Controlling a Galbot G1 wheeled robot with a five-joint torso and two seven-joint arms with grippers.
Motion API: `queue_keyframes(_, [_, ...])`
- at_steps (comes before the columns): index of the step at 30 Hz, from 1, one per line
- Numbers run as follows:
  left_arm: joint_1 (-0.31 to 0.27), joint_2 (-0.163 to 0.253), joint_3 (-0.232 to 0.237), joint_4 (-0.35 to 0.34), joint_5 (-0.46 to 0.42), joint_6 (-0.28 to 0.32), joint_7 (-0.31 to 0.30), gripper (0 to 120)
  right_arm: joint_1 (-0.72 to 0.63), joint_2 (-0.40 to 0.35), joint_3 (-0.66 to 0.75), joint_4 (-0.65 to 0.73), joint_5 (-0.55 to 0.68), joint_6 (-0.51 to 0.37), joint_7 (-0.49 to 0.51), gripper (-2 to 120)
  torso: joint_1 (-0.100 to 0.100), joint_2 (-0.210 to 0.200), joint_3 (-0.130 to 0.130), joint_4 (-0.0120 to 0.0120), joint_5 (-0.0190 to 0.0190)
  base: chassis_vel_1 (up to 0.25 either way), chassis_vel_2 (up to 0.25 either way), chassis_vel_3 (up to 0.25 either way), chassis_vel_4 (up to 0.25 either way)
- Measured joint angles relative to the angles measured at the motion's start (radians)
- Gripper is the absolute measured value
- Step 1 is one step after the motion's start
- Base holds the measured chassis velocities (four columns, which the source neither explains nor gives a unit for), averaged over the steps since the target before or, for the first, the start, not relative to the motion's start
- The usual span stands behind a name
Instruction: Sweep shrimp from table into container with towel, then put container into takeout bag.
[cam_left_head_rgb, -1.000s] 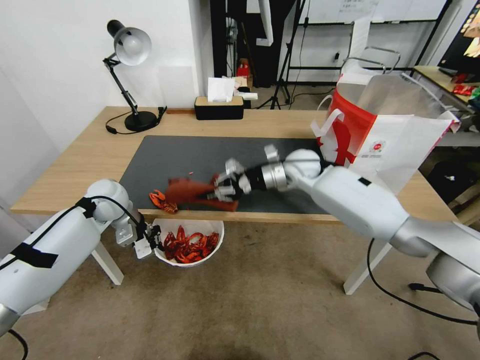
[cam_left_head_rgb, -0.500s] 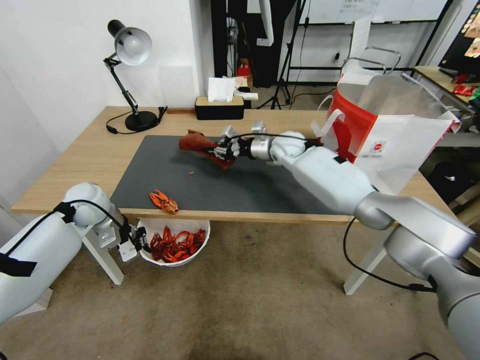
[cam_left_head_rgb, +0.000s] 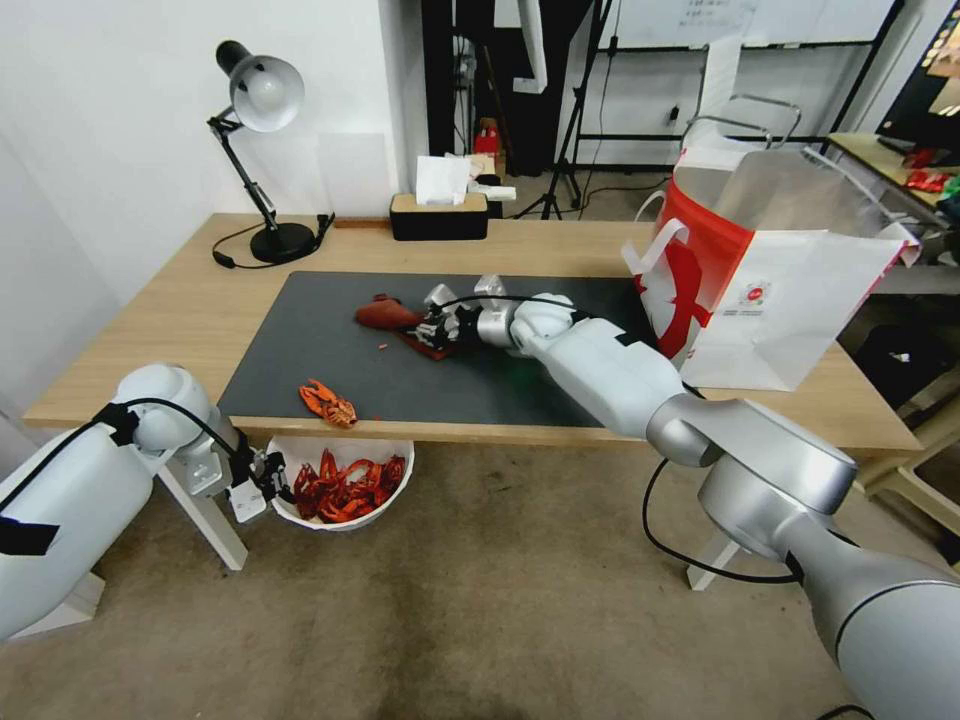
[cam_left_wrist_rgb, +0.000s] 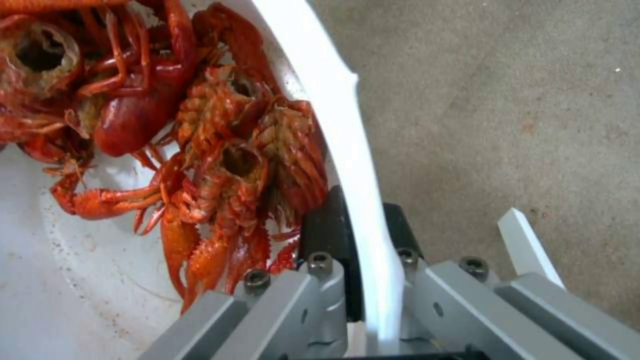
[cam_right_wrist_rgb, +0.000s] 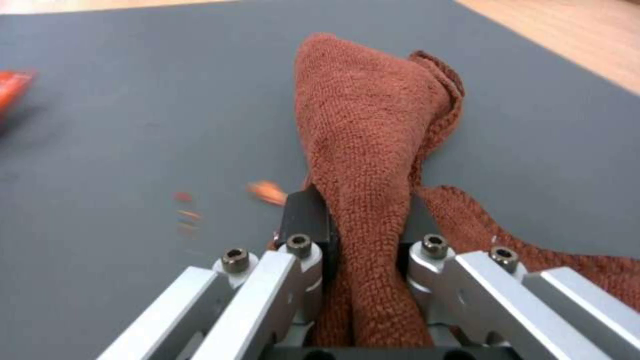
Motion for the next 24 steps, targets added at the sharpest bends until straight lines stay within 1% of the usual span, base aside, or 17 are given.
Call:
queue_keyframes(2, [0.001,0.0,0.0,0.0,0.0,0.0,0.0,0,-0.002,0.007,-0.005,0.001,0.002,0.001,-0.01,9,0.0,0.0,0.0,0.0,0.0001,0.0,0.0,0.0,0.0])
queue_keyframes(5, [0.002,0.0,0.0,-0.001,0.0,0.0,0.0,0,-0.002,0.029,-0.025,-0.006,0.012,0.009,-0.065,9,0.0,0.0,0.0,0.0006,0.0002,0.0,0.0,0.0,0.0])
queue_keyframes(6, [0.002,0.0,0.0,-0.001,0.0,0.0,0.0,0,-0.002,0.029,-0.025,-0.006,0.012,0.009,-0.065,9,0.0,0.0,0.0,0.0006,0.0002,0.0,0.0,0.0,0.0])
queue_keyframes(8, [0.002,-0.001,0.0,-0.002,-0.001,0.0,-0.001,0,0.004,0.039,-0.047,-0.02,0.019,0.017,-0.12,9,0.0,0.0,0.0,0.0007,0.0005,0.0,0.0,0.0,0.0])
queue_keyframes(9, [0.002,-0.001,0.0,-0.002,-0.001,0.0,-0.001,0,0.004,0.039,-0.047,-0.02,0.019,0.017,-0.12,9,0.0,0.0,0.0,0.0007,0.0005,0.0,0.0,0.0,0.0])
queue_keyframes(12, [0.005,0.0,-0.001,-0.006,-0.002,0.001,-0.001,0,0.006,0.054,-0.059,-0.048,0.02,0.053,-0.203,9,0.0,0.0,0.0,0.0006,0.0006,0.0,0.0,0.0,0.0])
queue_keyframes(13, [0.005,0.0,-0.001,-0.006,-0.002,0.001,-0.001,0,0.006,0.054,-0.059,-0.048,0.02,0.053,-0.203,9,0.0,0.0,0.0,0.0006,0.0006,0.0,0.0,0.0,0.0])
queue_keyframes(15, [0.008,0.001,-0.002,-0.009,-0.002,0.001,-0.002,0,0.005,0.064,-0.059,-0.061,0.02,0.066,-0.246,9,0.0,0.0,0.0,0.0005,0.0005,0.0,0.0,0.0,0.0])
queue_keyframes(16, [0.008,0.001,-0.002,-0.009,-0.002,0.001,-0.002,0,0.005,0.064,-0.059,-0.061,0.02,0.066,-0.246,9,0.0,0.0,0.0,0.0005,0.0005,0.0,0.0,0.0,0.0])
queue_keyframes(23, [0.02,0.014,-0.008,-0.031,-0.009,0.006,-0.003,0,-0.001,0.081,-0.059,-0.08,0.015,0.099,-0.337,9,0.0,0.0,0.0,0.0007,0.0005,0.0,0.0,0.0,0.0])
queue_keyframes(24, [0.02,0.014,-0.008,-0.031,-0.009,0.006,-0.003,0,-0.001,0.081,-0.059,-0.08,0.015,0.099,-0.337,9,0.0,0.0,0.0,0.0007,0.0005,0.0,0.0,0.0,0.0])
